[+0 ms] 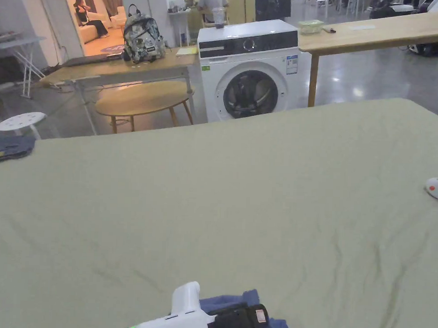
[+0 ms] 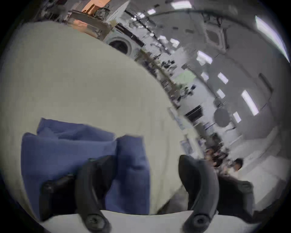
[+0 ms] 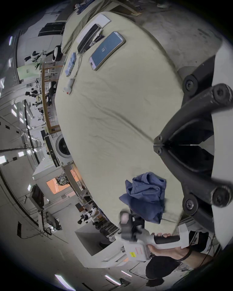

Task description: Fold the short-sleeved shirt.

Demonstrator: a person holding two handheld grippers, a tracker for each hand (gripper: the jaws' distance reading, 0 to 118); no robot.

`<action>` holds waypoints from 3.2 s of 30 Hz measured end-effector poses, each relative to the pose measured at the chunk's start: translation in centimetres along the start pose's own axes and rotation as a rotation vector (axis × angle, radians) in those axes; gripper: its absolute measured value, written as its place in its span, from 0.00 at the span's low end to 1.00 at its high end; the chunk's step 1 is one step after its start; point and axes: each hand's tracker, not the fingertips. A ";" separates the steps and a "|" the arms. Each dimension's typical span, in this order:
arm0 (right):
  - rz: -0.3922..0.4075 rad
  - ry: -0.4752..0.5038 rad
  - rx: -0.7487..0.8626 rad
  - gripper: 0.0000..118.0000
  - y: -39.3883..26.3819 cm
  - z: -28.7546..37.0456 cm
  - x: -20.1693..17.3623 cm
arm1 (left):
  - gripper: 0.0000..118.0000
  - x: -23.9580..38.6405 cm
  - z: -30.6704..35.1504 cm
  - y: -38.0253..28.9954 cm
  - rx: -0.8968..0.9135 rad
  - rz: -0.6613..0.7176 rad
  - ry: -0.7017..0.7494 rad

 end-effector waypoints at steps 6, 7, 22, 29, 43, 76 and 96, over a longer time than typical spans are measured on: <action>-0.048 -0.008 -0.024 0.00 -0.4 -1.0 0.8 | 0.00 -1.0 0.9 0.2 0.023 0.048 0.031; -0.044 -0.001 -0.026 0.00 -0.5 -1.0 0.5 | 0.00 -1.1 -0.1 -0.3 -0.018 0.017 0.085; 0.158 0.281 -0.125 0.00 2.5 -9.9 -9.8 | 0.83 -1.2 3.2 -1.2 0.024 -0.027 -0.003; 0.281 0.109 -0.309 0.00 1.7 -19.1 -11.3 | 0.83 -8.7 11.3 -0.8 0.083 0.181 0.123; 0.174 0.159 -0.250 0.00 2.7 -16.5 -10.7 | 0.27 -11.4 5.4 -0.2 0.004 0.302 -0.001; 0.311 0.088 0.122 0.00 12.1 -7.2 -9.6 | 0.79 0.4 32.7 11.0 0.466 -0.474 0.736; 0.356 -0.020 0.387 0.00 12.3 -4.6 -12.5 | 0.00 9.0 15.9 4.1 0.588 -0.533 0.709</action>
